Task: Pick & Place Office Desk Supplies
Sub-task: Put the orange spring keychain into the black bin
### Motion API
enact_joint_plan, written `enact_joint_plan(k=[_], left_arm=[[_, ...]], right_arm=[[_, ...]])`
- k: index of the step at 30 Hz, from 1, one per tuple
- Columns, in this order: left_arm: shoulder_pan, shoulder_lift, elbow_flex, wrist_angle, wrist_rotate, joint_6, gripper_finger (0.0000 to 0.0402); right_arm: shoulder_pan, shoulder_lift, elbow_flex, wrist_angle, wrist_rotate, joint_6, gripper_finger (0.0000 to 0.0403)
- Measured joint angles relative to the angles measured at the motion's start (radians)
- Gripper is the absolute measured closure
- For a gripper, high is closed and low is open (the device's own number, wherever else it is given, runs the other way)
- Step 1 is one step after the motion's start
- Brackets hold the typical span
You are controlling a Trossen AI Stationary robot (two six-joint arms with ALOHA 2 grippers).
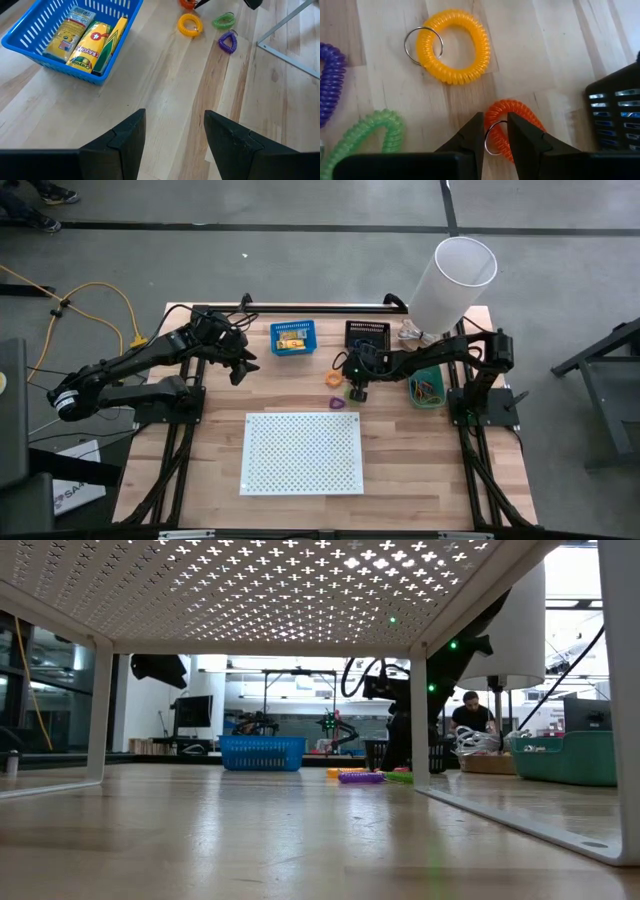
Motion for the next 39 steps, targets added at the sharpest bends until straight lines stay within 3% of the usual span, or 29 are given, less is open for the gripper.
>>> enact_joint_plan(k=[21, 31, 39], left_arm=[[0.0, 0.0, 0.0, 0.0, 0.0, 0.0, 0.0206], [0.0, 0.0, 0.0, 0.0, 0.0, 0.0, 0.0206], [0.0, 0.0, 0.0, 0.0, 0.0, 0.0, 0.0206]], right_arm=[[-0.01, 0.0, -0.001, -0.005, 0.034, -0.049, 0.0282], [-0.053, -0.002, -0.001, -0.028, -0.072, -0.049, 0.0282], [-0.052, -0.002, -0.001, -0.032, -0.075, -0.047, 0.0284]])
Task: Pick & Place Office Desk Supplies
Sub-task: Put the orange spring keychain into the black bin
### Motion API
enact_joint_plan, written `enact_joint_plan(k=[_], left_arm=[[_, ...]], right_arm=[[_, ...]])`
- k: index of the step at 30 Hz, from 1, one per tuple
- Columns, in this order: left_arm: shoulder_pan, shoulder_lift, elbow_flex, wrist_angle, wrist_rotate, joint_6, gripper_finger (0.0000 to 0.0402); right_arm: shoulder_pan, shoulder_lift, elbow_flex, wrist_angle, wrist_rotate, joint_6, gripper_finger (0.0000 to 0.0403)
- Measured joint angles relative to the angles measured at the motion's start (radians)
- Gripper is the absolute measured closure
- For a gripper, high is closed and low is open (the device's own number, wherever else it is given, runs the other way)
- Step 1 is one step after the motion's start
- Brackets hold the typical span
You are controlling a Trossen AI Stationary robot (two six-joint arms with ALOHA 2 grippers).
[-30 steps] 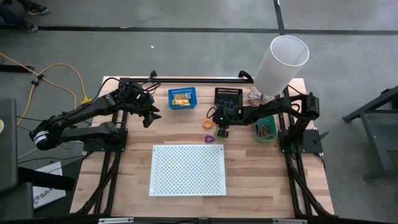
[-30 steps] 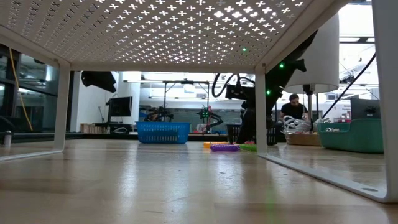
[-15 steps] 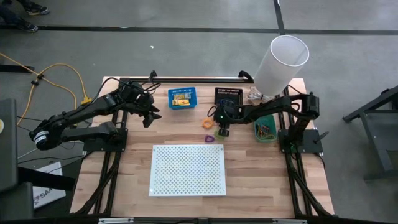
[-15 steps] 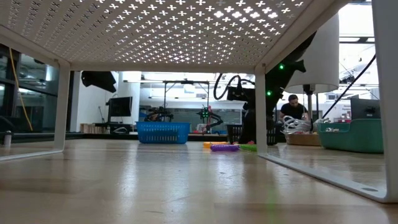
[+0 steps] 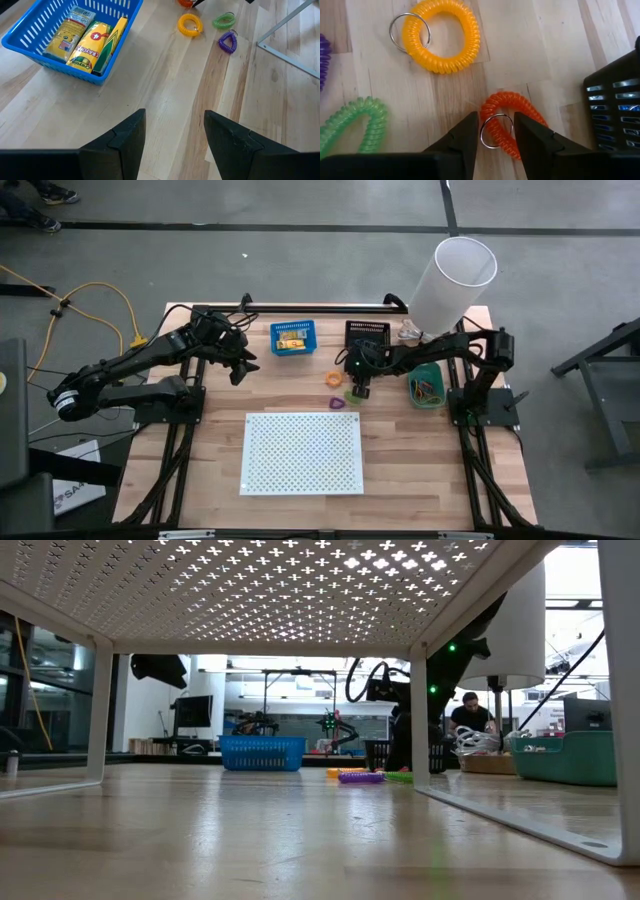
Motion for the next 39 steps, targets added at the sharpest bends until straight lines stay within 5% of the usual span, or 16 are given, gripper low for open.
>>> enact_joint_plan(k=[25, 39], left_arm=[[0.0, 0.0, 0.0, 0.0, 0.0, 0.0, 0.0206], [0.0, 0.0, 0.0, 0.0, 0.0, 0.0, 0.0206]], right_arm=[[0.023, 0.0, 0.0, 0.015, 0.043, -0.001, 0.0376], [0.034, -0.014, 0.0, 0.018, 0.047, -0.002, 0.038]])
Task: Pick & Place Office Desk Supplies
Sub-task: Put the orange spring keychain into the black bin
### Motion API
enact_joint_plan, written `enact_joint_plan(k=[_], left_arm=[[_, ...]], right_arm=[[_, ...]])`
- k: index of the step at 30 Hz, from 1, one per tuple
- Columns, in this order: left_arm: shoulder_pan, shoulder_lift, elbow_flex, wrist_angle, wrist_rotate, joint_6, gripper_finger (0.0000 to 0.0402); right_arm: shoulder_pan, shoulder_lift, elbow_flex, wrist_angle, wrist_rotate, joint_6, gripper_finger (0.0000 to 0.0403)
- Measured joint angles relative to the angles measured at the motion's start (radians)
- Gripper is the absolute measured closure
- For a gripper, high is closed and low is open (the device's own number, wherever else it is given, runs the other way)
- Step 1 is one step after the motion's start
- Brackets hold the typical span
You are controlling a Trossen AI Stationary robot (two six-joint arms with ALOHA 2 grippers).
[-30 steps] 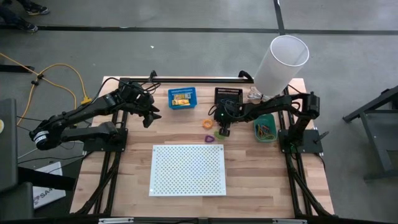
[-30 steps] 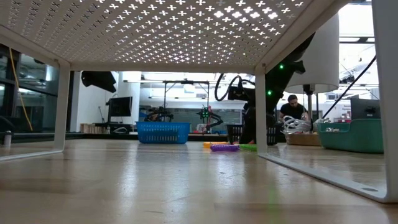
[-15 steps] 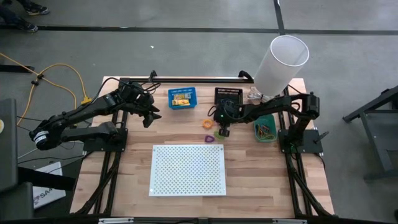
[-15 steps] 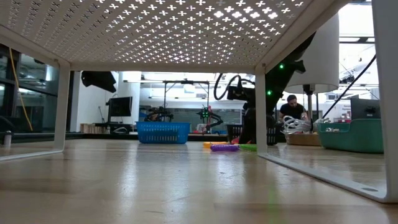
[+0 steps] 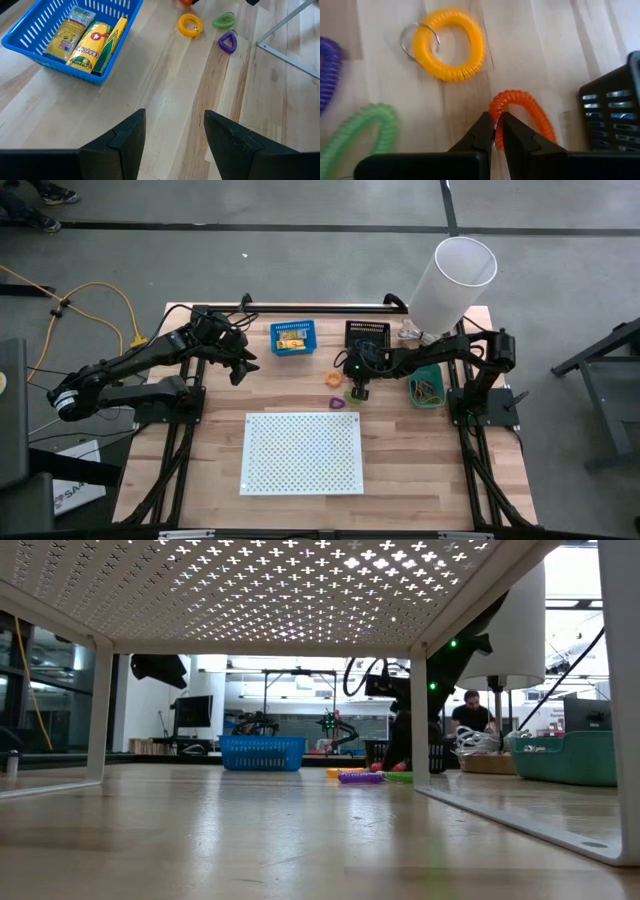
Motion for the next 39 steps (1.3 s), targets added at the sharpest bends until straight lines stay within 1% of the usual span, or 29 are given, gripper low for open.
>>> enact_joint_plan(k=[2, 7, 13, 16, 22, 24, 27, 39], left_arm=[[0.0, 0.0, 0.0, 0.0, 0.0, 0.0, 0.0206], [0.0, 0.0, 0.0, 0.0, 0.0, 0.0, 0.0206], [0.0, 0.0, 0.0, 0.0, 0.0, 0.0, 0.0206], [0.0, 0.0, 0.0, 0.0, 0.0, 0.0, 0.0206], [0.0, 0.0, 0.0, 0.001, 0.0, 0.0, 0.0206], [0.0, 0.0, 0.0, 0.0, 0.0, 0.0, 0.0206], [0.0, 0.0, 0.0, 0.0, 0.0, 0.0, 0.0206], [0.0, 0.0, 0.0, 0.001, 0.0, 0.0, 0.0206]], right_arm=[[0.006, -0.021, 0.0, 0.0, 0.011, -0.003, 0.038], [0.038, -0.07, 0.005, -0.007, 0.08, -0.045, 0.038], [0.06, -0.128, 0.011, 0.005, 0.114, -0.063, 0.038], [0.061, -0.136, 0.011, 0.001, 0.136, -0.075, 0.038], [0.06, -0.136, 0.011, 0.001, 0.139, -0.075, 0.038], [0.058, -0.136, 0.011, 0.0, 0.158, -0.075, 0.038], [0.042, -0.136, 0.011, 0.001, 0.185, -0.074, 0.038], [-0.088, -0.136, 0.011, 0.025, 0.187, -0.076, 0.038]])
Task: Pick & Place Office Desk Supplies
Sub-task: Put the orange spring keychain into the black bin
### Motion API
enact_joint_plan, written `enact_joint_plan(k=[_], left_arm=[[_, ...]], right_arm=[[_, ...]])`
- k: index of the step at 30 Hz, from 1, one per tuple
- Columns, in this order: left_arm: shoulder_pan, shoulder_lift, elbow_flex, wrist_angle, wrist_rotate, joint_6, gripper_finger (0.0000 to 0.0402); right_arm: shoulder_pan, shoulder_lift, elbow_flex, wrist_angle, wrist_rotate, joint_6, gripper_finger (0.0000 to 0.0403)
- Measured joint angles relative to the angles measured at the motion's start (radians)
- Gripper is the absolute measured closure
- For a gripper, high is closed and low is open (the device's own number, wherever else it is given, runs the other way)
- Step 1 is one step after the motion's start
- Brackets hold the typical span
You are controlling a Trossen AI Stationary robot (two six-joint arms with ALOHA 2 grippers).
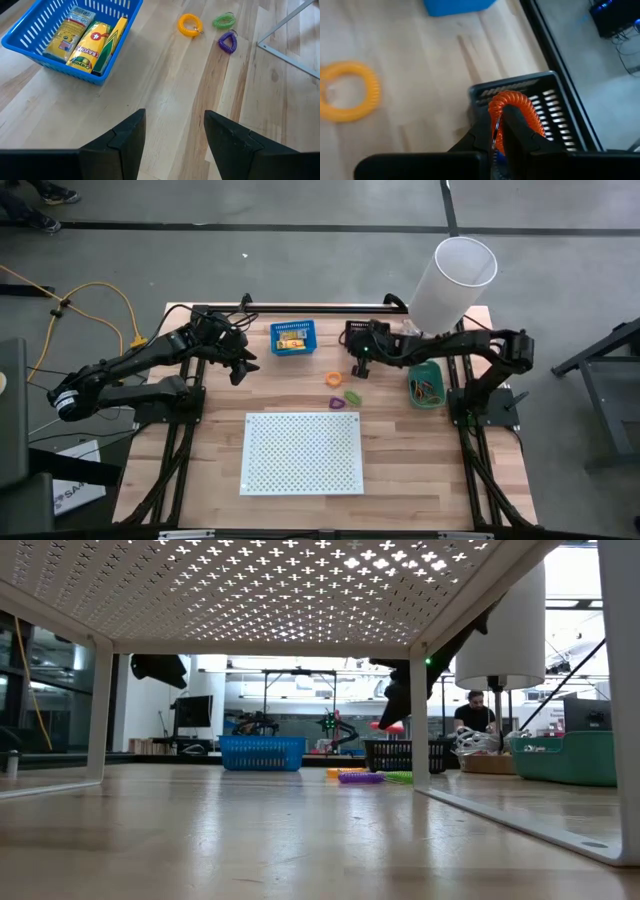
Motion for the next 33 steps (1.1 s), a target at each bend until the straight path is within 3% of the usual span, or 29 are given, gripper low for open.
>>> enact_joint_plan(k=[10, 33], left_arm=[[0.0, 0.0, 0.0, 0.0, 0.0, 0.0, 0.0206], [0.0, 0.0, 0.0, 0.0, 0.0, 0.0, 0.0206]], right_arm=[[-0.058, 0.0, 0.0, -0.01, 0.0, -0.002, 0.038], [-0.058, 0.003, 0.0, -0.051, 0.0, 0.005, 0.038]])
